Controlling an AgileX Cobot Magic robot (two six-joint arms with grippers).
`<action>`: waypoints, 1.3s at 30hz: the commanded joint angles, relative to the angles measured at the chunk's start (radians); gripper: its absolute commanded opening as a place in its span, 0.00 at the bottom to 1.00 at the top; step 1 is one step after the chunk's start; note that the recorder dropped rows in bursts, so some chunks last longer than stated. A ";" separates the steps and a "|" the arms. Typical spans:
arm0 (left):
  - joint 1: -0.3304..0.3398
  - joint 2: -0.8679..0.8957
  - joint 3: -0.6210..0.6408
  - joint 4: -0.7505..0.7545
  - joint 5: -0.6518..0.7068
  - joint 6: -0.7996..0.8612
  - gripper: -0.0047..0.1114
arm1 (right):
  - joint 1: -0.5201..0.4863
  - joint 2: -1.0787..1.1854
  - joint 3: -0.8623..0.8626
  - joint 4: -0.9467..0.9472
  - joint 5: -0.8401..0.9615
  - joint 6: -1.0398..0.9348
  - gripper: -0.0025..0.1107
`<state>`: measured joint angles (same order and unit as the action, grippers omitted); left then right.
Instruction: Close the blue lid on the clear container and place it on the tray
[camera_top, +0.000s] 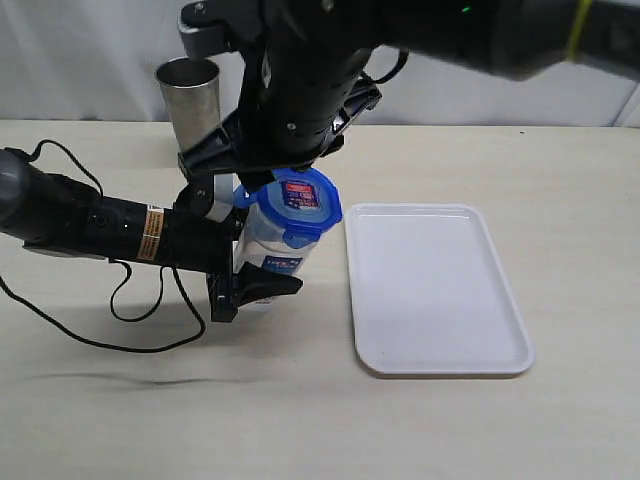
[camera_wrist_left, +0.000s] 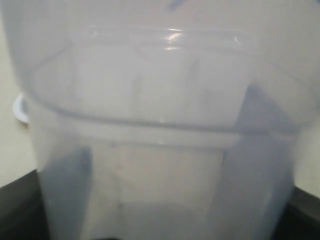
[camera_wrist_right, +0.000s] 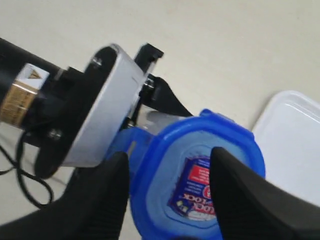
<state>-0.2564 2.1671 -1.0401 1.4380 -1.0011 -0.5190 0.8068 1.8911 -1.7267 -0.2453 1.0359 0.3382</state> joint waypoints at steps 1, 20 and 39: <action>-0.001 -0.013 0.003 -0.014 -0.027 -0.009 0.04 | 0.025 0.065 -0.063 -0.091 0.072 0.073 0.45; -0.001 -0.013 0.003 -0.009 -0.041 -0.013 0.04 | 0.034 0.173 -0.077 -0.033 0.174 0.012 0.37; -0.001 -0.013 0.003 -0.017 -0.059 -0.013 0.04 | 0.056 0.224 -0.116 -0.040 0.184 -0.100 0.32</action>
<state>-0.2544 2.1671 -1.0335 1.4463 -0.9445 -0.5501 0.8489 2.0652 -1.8459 -0.3693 1.1875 0.2928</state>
